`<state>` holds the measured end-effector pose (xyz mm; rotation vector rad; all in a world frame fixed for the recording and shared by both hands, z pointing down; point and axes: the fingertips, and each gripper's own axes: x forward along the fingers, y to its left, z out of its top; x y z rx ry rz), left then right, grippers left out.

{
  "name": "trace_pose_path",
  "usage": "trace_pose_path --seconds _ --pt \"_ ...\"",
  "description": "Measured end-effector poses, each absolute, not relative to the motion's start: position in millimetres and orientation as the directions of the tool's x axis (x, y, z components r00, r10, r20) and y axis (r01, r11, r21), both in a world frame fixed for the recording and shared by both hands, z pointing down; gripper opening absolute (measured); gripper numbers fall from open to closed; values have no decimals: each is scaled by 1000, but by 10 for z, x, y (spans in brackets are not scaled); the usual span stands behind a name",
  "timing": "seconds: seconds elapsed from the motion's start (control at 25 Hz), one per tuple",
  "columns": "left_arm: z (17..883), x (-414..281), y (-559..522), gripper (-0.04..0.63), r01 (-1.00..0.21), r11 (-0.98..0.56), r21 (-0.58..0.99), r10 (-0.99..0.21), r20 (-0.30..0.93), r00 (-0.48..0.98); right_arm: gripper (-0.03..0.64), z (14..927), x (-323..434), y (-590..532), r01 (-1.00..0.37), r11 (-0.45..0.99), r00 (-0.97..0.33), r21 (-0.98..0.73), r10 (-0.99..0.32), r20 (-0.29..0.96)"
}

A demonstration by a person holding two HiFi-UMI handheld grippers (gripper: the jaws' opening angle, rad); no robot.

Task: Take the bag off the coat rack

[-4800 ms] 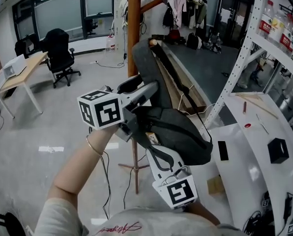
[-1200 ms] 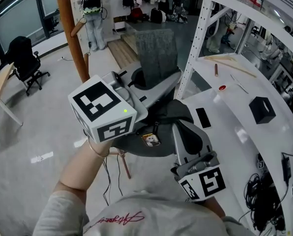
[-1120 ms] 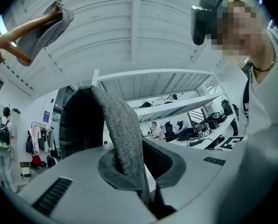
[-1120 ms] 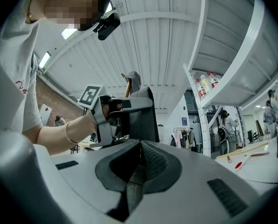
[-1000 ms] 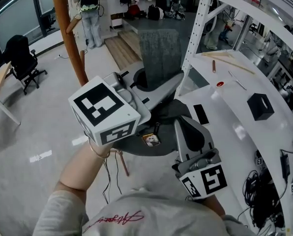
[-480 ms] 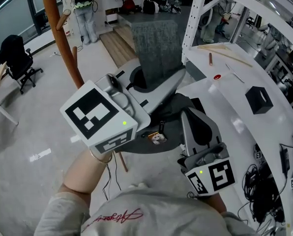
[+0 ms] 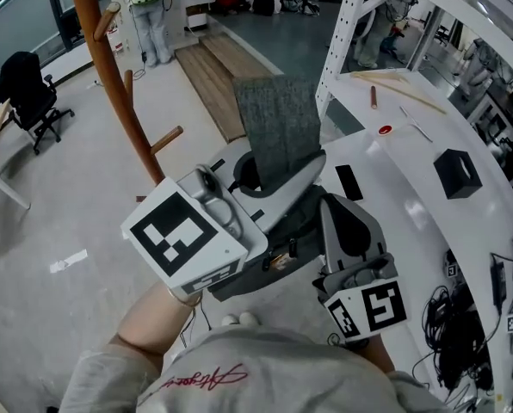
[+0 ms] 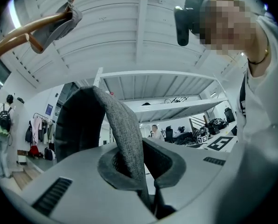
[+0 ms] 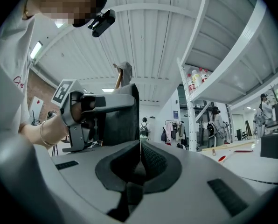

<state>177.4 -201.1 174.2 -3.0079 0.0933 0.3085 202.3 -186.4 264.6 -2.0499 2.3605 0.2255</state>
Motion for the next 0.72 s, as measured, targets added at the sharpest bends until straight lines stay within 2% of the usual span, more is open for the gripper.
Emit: trace_pose_path --seconds 0.72 --pt "2584 1450 -1937 37 -152 -987 47 -157 -149 976 20 3138 1592 -2035 -954 295 -296 50 -955 -20"
